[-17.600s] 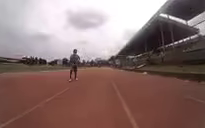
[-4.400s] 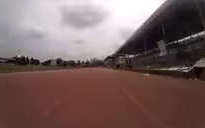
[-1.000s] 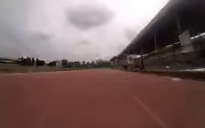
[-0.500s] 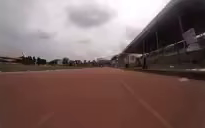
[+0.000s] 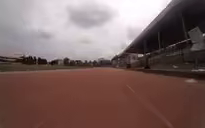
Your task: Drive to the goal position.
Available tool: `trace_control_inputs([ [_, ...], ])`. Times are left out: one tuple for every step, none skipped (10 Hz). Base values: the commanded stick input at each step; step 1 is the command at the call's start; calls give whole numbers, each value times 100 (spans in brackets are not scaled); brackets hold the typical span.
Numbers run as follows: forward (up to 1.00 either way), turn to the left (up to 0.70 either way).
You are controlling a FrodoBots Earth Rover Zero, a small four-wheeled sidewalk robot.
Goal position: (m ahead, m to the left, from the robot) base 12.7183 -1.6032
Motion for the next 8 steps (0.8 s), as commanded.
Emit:
trace_control_inputs([
  [70, 0],
  [70, 0],
  [70, 0],
  [70, 0],
  [70, 0],
  [70, 0],
  [70, 0],
  [70, 0],
])
